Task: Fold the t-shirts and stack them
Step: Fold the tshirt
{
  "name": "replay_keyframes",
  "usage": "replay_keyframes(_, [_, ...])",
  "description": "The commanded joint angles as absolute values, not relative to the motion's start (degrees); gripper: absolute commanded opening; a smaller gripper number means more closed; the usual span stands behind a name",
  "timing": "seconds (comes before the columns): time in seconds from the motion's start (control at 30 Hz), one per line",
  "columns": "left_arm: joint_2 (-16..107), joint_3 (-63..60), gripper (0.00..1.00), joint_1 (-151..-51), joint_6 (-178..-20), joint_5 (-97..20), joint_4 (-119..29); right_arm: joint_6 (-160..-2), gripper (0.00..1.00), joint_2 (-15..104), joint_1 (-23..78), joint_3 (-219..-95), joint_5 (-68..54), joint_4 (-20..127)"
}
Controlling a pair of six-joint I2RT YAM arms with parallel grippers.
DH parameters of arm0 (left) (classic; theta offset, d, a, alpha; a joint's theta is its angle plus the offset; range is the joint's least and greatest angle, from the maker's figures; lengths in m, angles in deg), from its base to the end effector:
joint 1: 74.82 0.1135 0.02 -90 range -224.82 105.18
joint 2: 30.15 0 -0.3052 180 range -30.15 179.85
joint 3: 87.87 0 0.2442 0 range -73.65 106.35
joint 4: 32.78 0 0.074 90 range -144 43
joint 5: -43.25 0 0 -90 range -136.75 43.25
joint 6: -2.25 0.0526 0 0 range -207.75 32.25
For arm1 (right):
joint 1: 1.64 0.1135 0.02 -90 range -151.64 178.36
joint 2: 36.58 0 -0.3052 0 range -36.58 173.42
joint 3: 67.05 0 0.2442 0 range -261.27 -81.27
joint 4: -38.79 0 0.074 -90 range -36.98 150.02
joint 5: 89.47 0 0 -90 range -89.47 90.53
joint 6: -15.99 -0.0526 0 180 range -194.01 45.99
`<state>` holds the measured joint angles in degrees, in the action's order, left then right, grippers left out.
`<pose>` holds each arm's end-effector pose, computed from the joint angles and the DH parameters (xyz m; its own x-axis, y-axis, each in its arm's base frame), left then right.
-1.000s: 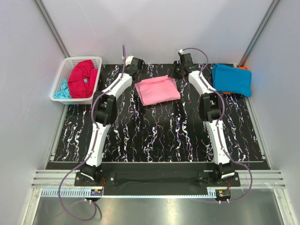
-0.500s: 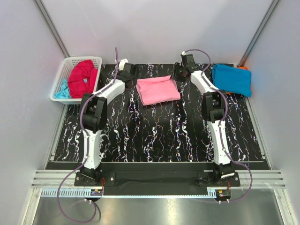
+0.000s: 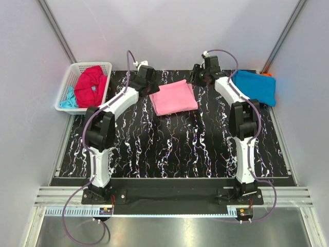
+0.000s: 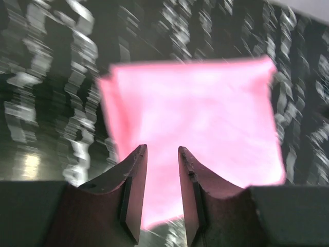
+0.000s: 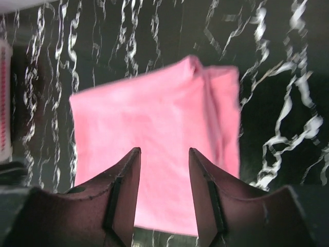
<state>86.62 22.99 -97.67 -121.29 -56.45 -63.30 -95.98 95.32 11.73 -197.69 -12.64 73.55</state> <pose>0.4657 -0.1866 0.2861 -0.5986 -0.3388 -0.7259 -0.0874 0.9284 -0.3612 0.5510 0.1433 0.2617 -0.6819 0.2124 -0.6999 -0.1610 0.8899 0.4268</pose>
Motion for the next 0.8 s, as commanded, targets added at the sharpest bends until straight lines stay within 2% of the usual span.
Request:
replay_keyframes(0.0, [88.3,26.0,0.35,-99.3,-126.8,-47.1,-66.2,-98.5,0.49,92.0,12.0,-192.6,-18.5,72.2])
replay_keyframes(0.17, [90.6,26.2,0.34,-99.7,-130.5,-40.9,-68.6,-99.0,0.47,90.8,13.1,-185.6,-20.8,71.8])
replay_keyframes(0.37, [93.1,27.8,0.33,-101.4,-131.5,-39.5,-72.0,-99.4,0.45,90.5,15.1,-181.7,-21.2,70.9])
replay_keyframes(0.6, [97.2,29.5,0.32,-106.5,-130.1,-45.5,-78.0,-100.2,0.44,89.7,16.4,-177.7,-19.5,70.5])
replay_keyframes(0.77, [97.2,26.5,0.31,-108.2,-129.0,-55.0,-82.1,-100.5,0.44,86.7,16.6,-171.2,-15.3,70.4])
